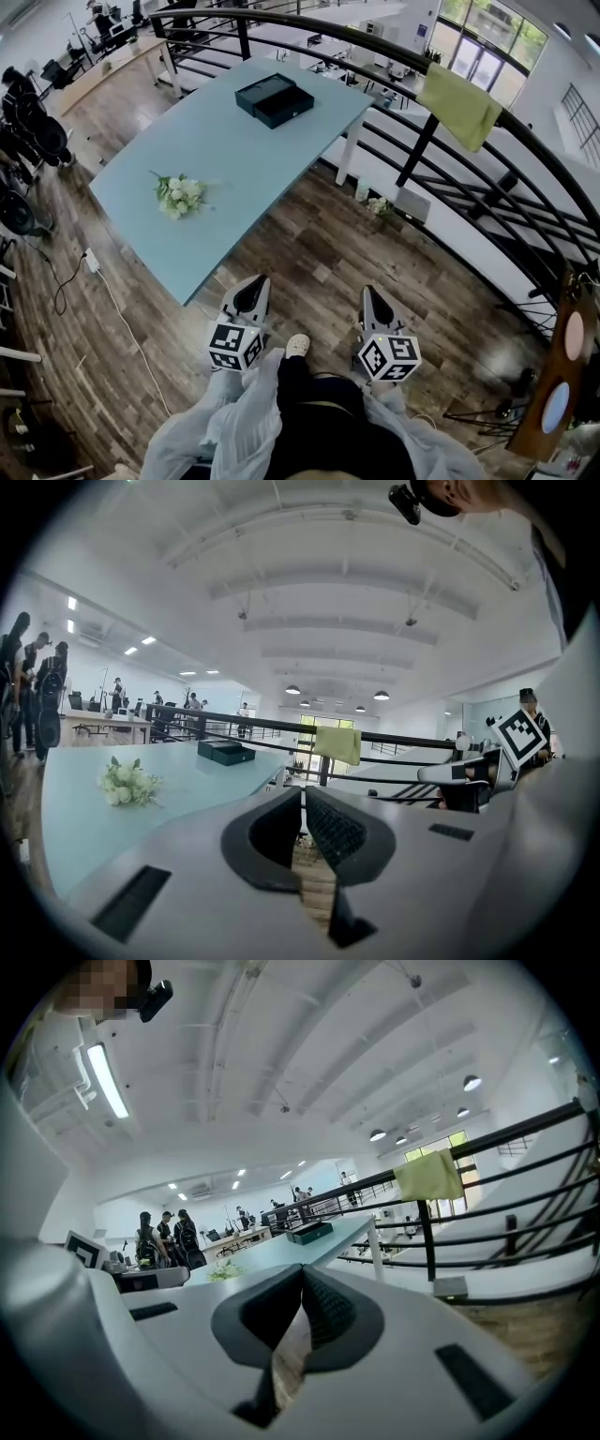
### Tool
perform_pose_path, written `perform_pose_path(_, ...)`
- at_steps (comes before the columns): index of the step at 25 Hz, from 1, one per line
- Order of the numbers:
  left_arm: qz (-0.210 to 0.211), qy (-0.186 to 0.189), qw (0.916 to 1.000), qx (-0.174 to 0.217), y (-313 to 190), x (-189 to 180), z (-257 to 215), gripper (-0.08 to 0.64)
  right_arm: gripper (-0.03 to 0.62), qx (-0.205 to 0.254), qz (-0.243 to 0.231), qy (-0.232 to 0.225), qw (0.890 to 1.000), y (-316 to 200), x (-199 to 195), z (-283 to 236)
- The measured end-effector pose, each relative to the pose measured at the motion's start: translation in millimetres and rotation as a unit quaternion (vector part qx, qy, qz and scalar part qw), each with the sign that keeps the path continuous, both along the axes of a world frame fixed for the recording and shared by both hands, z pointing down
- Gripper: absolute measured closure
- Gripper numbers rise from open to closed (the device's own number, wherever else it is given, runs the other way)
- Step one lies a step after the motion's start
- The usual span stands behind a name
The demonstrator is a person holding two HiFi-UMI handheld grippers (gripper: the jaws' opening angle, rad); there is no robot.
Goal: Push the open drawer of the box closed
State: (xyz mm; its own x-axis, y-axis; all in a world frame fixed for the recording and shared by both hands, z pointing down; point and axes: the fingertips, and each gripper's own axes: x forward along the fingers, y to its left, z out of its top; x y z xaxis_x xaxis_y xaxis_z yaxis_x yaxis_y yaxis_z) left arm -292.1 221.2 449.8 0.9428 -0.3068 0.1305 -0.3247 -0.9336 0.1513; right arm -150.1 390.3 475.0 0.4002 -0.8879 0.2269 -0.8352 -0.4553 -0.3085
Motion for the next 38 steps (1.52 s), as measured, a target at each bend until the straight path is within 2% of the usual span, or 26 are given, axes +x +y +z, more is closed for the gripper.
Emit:
perform_pose_path(12,0.01,0.002,0.9999,0.004,-52,25,3,0.534,0.584,0.005,0.017,0.0,1.0,-45,25,4)
perform_pose_path(19,0.023,-0.001,0.9997,0.006,-60,33,7,0.534,0.584,0.005,0.033,-0.008,0.999,-51,31,9)
perform_pose_path(30,0.02,-0.006,0.9997,-0.011,-57,26,14,0.533,0.584,-0.002,0.023,-0.014,1.0,-57,29,10)
perform_pose_path(38,0.002,-0.015,0.9998,-0.013,-77,34,20,0.534,0.584,-0.007,0.004,-0.03,1.0,-83,40,22)
